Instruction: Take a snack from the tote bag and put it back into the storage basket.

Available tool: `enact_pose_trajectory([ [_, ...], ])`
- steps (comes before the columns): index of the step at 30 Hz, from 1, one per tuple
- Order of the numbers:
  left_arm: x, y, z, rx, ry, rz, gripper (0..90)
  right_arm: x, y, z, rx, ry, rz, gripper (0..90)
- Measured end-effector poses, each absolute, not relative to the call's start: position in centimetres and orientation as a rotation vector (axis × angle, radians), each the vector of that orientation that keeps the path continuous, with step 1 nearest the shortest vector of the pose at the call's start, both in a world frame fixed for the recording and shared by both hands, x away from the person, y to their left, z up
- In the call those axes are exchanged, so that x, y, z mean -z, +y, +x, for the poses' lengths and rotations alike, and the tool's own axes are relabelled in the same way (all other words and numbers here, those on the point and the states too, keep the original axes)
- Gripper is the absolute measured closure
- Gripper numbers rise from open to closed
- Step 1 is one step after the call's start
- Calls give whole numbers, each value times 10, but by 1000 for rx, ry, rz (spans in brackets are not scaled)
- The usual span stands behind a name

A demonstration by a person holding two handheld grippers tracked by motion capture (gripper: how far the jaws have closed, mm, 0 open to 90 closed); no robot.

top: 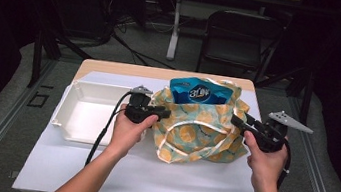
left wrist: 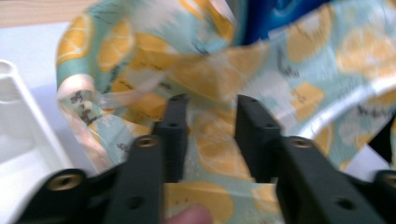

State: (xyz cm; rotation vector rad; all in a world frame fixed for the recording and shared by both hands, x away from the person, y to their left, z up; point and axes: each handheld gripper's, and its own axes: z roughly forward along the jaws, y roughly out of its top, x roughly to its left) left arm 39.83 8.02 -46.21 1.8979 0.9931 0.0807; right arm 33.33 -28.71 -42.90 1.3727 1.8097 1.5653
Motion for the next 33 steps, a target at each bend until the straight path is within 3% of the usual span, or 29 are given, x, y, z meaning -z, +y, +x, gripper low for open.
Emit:
enact_pose_trajectory([
  [3,467,77,395,-67,979,1939,848,427,-288,329,-1561,1779,1359,819],
  [5,472,75,393,-69,985,1935,878,424,-287,326,-1495,1777,1329,887],
  [22,484,84,372,-99,1033,1864,893,449,-296,316,-1385,1780,1367,900],
  [29,474,96,374,-223,1039,1741,472,448,-298,313,-1390,1764,1350,897],
  [33,471,99,385,-276,1092,1716,397,448,-299,312,-1410,1755,1339,897],
])
